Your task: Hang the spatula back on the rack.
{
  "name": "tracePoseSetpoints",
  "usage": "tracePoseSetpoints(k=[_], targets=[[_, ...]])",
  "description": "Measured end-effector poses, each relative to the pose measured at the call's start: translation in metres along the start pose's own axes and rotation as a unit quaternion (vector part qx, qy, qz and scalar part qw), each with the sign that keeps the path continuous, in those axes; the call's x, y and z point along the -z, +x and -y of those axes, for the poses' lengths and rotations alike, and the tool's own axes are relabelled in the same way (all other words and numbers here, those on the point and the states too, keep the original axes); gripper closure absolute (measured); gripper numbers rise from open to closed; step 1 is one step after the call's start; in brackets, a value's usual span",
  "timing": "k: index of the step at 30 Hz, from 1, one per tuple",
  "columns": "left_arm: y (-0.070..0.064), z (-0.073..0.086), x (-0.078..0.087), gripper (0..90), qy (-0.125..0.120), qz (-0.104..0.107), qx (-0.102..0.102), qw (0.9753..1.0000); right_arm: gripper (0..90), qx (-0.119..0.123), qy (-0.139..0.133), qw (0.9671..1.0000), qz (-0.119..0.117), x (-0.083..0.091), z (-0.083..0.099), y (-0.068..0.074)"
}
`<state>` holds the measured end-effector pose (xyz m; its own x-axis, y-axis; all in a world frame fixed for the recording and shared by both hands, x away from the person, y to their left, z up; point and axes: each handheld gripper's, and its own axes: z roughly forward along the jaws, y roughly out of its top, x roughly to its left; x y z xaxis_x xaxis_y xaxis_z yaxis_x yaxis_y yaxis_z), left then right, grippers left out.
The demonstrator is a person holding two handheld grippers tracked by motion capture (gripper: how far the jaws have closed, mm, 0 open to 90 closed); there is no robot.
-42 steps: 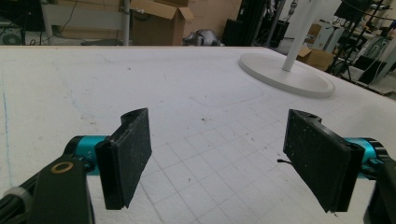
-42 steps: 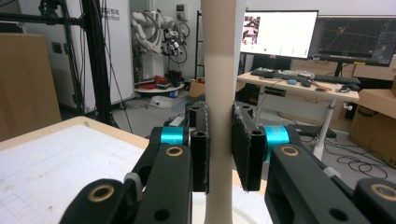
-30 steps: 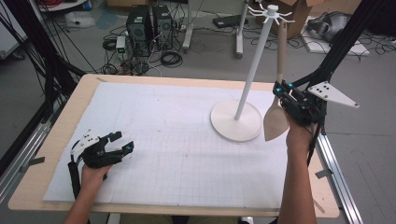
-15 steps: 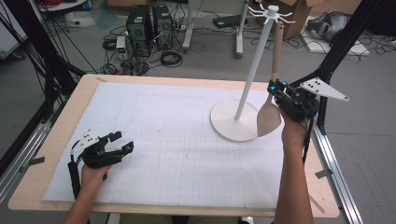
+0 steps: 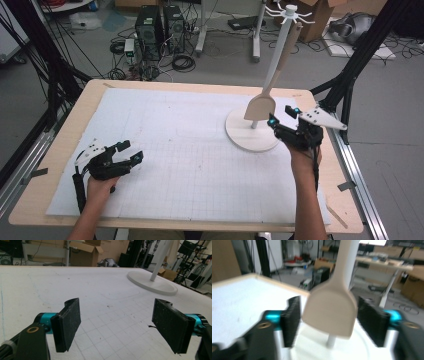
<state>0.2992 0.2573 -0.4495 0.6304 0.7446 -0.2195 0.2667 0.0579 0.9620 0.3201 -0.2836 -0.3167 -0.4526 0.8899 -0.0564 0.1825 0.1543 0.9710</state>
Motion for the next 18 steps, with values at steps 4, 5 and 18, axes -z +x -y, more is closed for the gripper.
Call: tracePoseSetpoints(k=[4, 5, 18], targets=[[-0.001, 0.000, 0.000, 23.3, 0.000, 0.002, -0.002, 1.0000, 21.3, 0.001, 0.012, 0.9997, -0.019, 0.001, 0.029, 0.011], [-0.001, 0.000, 0.000, 23.3, 0.001, 0.003, -0.003, 1.0000, 20.5, 0.000, 0.013, 0.9996, -0.023, 0.002, 0.036, 0.013], [-0.003, 0.002, -0.001, 23.0, -0.006, 0.008, -0.008, 0.9999, 15.5, -0.012, 0.027, 0.9996, -0.001, 0.025, 0.107, 0.021]])
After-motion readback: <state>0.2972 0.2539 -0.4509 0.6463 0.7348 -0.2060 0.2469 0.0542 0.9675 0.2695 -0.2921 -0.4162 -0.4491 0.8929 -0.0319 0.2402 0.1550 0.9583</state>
